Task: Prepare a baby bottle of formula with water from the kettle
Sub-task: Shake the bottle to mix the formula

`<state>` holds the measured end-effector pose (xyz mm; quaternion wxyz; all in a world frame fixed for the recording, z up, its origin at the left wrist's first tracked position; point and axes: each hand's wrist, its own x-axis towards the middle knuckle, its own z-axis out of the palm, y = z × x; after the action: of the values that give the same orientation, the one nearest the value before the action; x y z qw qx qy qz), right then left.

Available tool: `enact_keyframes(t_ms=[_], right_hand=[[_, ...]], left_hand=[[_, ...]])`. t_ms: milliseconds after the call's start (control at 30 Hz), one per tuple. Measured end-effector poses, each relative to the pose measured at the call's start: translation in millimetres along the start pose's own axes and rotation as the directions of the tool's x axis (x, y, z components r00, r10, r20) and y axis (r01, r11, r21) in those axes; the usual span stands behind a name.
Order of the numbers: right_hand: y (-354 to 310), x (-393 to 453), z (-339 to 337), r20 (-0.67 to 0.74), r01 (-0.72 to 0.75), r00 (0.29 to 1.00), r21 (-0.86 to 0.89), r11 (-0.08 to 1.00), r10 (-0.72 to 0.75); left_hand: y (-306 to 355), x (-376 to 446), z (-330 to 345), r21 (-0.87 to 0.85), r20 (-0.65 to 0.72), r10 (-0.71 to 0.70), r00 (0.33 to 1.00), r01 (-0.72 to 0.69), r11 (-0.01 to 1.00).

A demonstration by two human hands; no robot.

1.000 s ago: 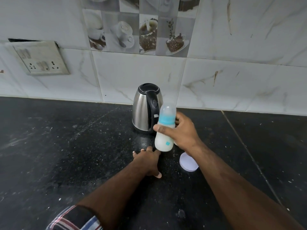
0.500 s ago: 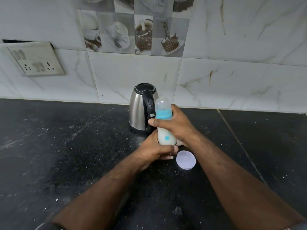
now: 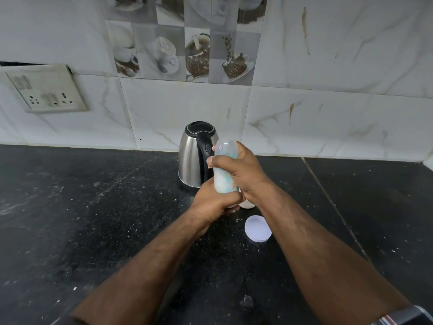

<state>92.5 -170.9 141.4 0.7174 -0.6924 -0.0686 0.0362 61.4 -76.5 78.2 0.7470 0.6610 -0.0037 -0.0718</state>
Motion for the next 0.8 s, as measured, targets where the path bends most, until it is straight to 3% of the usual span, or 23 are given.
enact_keyframes(t_ms=[133, 233, 333, 400, 467, 800], right_hand=[[6.8, 3.8, 10.4, -0.152, 0.064, 0.987, 0.01, 0.998, -0.061], [13.8, 5.1, 14.6, -0.234, 0.115, 0.966, 0.001, 0.993, -0.112], [1.5, 1.4, -1.3, 0.023, -0.006, 1.0, 0.084, 0.996, 0.004], [-13.4, 2.3, -13.3, 0.223, -0.093, 0.974, 0.21, 0.973, 0.045], [-24.5, 4.4, -15.7, 0.288, -0.12, 0.956, 0.195, 0.973, 0.06], [-13.8, 3.8, 3.1, -0.096, 0.042, 0.995, 0.037, 0.998, -0.038]], left_hand=[[3.5, 0.9, 2.5, 0.083, -0.104, 0.069, 0.992, -0.06, 0.995], [7.6, 0.0, 1.9, 0.104, -0.084, 0.076, 0.994, -0.067, 0.992], [12.1, -4.5, -4.1, 0.075, 0.043, 0.02, 0.999, -0.024, 0.997], [16.1, -8.0, -5.6, 0.068, 0.132, -0.02, 0.991, 0.011, 0.998], [19.7, -8.8, -5.0, 0.055, 0.179, -0.035, 0.983, 0.025, 0.998], [20.0, 1.6, 1.5, 0.202, -0.049, 0.063, 0.997, -0.052, 0.978]])
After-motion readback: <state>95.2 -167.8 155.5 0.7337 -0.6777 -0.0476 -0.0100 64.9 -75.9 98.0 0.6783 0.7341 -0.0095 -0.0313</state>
